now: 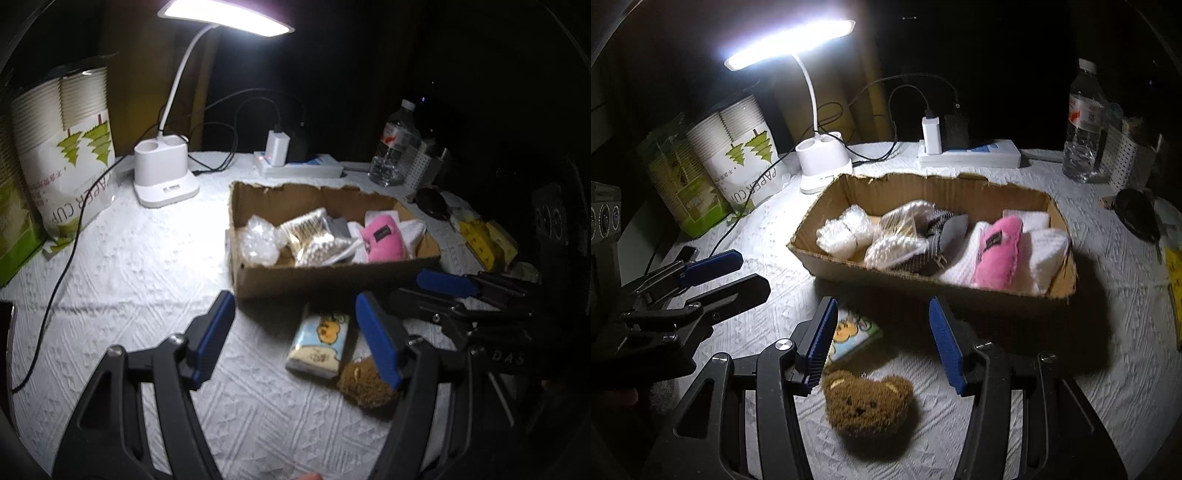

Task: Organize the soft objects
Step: 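Grasp the brown bear sponge with the right tool while the left tool grasps the tissue pack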

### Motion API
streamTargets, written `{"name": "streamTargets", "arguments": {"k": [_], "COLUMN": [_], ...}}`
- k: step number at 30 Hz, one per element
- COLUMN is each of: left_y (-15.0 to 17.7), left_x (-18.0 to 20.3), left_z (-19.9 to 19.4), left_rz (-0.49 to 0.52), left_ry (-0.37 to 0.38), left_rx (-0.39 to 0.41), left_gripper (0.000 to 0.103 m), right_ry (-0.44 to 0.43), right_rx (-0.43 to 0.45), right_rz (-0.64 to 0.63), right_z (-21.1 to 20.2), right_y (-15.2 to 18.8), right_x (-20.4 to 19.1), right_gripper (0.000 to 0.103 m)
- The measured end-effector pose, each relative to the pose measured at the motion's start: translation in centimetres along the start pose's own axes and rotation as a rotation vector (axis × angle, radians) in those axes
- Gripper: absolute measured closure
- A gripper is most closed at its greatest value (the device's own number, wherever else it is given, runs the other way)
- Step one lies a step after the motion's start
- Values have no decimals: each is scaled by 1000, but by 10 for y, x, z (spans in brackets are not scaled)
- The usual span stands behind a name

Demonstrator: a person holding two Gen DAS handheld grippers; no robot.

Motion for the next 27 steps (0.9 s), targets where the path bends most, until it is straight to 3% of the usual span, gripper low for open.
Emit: {"name": "streamTargets", "arguments": {"k": [11,15,27], "left_y": [30,41,64], "left_x": [8,10,7], "left_z": [2,2,11], "left_rz": [-3,-7,-28], "left_ry": [-1,-2,-24], "left_rx": [-39,-54,-98], "left_gripper": [33,33,33], "right_ry": [-4,-18,-35], "right_rx": [-33,-48,-105], "right_rz": [21,30,22], "right_z": [4,7,27], "right_y": [35,47,66], "right_x": [4,5,2], "right_gripper": [48,41,39]}}
Point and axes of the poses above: each gripper's, at about its wrist camera, not at the fingertips, and z roughly the way its jaws point, x to its right, y to its underside, the point moved 2 cm from there along z, roughly the way its jaws point, and after that the axes turned 9 degrees about z, right-handed, at the moved point
